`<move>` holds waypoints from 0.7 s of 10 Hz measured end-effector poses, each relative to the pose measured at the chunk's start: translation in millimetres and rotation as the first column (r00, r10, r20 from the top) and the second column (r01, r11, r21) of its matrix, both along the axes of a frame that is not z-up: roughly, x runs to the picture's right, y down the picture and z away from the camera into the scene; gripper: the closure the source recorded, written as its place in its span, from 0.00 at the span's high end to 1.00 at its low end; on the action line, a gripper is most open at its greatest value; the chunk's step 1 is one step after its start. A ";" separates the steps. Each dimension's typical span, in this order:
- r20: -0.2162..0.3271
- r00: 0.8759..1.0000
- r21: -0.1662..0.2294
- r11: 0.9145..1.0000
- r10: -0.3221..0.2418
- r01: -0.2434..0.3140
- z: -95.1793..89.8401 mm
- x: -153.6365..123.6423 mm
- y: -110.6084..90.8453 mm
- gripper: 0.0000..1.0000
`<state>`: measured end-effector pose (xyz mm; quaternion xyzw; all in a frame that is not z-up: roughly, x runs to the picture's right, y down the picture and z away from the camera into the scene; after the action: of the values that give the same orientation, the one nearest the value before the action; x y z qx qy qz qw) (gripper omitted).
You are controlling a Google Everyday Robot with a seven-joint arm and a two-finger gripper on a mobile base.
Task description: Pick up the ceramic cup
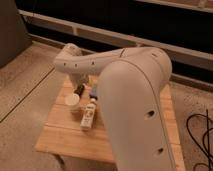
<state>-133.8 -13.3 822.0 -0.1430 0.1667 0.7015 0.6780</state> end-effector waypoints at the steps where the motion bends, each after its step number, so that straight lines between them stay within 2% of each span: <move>1: 0.035 0.999 -0.004 0.999 0.040 -0.040 2.0 -5.2 0.9 0.65; 3: 0.084 0.989 -0.030 0.992 0.125 -0.123 7.2 -4.2 9.5 0.65; 4: 0.077 0.987 -0.046 0.989 0.143 -0.140 9.9 5.2 16.7 0.65; 6: 0.062 0.986 -0.072 0.986 0.155 -0.151 14.0 18.9 28.4 0.65; 7: 0.060 0.988 -0.089 0.987 0.143 -0.137 16.0 19.6 36.1 0.65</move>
<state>-114.2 22.8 838.0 -0.2061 0.1635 0.7345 0.6255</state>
